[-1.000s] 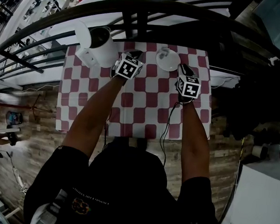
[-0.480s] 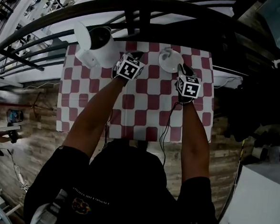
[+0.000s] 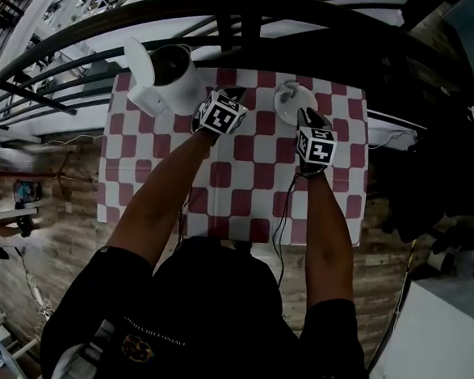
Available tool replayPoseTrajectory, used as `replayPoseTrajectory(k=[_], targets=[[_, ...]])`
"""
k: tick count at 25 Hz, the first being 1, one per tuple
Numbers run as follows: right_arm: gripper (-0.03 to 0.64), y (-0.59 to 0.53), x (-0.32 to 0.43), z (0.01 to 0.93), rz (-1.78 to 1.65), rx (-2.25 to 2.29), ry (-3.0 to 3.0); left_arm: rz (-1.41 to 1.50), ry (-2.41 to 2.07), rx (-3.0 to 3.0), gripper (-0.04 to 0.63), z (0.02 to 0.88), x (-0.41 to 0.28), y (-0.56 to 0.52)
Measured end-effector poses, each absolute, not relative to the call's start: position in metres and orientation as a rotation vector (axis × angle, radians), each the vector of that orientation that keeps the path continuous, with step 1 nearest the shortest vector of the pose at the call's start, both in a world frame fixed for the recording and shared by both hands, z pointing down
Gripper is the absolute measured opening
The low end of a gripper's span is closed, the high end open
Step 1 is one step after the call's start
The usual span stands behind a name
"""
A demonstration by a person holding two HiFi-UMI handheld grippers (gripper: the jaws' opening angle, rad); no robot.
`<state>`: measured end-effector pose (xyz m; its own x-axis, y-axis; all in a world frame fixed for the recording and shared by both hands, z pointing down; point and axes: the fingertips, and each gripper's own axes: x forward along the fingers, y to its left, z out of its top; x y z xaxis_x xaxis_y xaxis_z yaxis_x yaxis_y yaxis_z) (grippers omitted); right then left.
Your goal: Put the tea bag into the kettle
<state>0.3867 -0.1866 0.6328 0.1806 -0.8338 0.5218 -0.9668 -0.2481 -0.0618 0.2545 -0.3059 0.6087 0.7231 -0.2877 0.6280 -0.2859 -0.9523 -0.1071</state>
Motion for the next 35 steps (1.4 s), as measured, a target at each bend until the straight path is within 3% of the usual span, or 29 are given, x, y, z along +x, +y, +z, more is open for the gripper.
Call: replayPoseTrajectory(k=[32, 35], targets=[[0.091, -0.249, 0.389, 0.676, 0.747, 2.05, -1.721, -1.14, 0.461, -2.999, 0.0, 0.663, 0.278, -0.339], [0.091, -0.248, 0.398, 0.678, 0.759, 2.047, -1.68, -1.249, 0.454, -2.987, 0.0, 0.682, 0.279, -0.336]])
